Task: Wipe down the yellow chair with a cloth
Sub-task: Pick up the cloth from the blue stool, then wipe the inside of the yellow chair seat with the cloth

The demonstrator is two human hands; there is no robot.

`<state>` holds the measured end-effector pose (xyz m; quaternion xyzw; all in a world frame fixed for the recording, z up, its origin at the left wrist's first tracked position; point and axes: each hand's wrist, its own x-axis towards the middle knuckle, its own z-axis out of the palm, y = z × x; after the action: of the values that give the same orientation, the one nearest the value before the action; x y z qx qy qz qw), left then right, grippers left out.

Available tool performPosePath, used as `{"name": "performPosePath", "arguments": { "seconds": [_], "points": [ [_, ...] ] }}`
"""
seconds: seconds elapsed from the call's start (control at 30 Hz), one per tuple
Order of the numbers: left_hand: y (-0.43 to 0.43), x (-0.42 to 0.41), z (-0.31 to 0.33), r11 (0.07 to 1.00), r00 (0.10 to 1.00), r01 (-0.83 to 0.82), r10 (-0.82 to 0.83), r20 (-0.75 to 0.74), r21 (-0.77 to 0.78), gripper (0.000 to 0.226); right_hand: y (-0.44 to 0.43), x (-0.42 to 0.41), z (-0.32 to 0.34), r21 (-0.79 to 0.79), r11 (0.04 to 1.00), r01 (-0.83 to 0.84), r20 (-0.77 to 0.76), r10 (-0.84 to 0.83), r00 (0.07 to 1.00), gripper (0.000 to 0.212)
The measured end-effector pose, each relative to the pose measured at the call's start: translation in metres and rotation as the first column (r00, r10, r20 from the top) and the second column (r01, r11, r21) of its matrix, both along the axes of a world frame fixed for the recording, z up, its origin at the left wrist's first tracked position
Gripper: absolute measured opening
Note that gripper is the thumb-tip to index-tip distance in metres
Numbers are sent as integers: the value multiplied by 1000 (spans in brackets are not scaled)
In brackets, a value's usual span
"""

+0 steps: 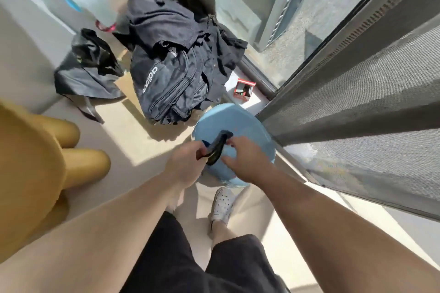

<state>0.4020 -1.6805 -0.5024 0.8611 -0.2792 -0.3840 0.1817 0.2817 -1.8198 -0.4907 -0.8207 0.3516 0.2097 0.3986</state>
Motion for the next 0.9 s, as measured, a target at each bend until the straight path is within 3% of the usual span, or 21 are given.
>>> {"name": "performPosePath", "arguments": {
  "seconds": [0.13,0.23,0.37,0.5,0.7,0.9],
  "points": [
    [40,6,93,973,983,-183,176,-58,-144,12,34,27,71,-70,973,-219,220,229,948,54],
    [80,15,146,951,967,-237,251,47,-197,23,73,45,101,-133,932,-336,275,360,891,31],
    [153,27,189,884,908,-402,419,25,-238,19,133,66,121,-167,916,-364,302,399,866,24],
    [245,33,208,819,846,-512,533,8,-260,17,199,89,136,-158,867,-472,243,498,833,14],
    [404,32,207,666,682,-685,729,63,-296,16,319,120,147,-181,809,-558,156,584,796,15],
    [582,38,192,674,672,-704,734,97,-223,16,474,136,154,-188,828,-528,158,556,816,15]
  ]
}}
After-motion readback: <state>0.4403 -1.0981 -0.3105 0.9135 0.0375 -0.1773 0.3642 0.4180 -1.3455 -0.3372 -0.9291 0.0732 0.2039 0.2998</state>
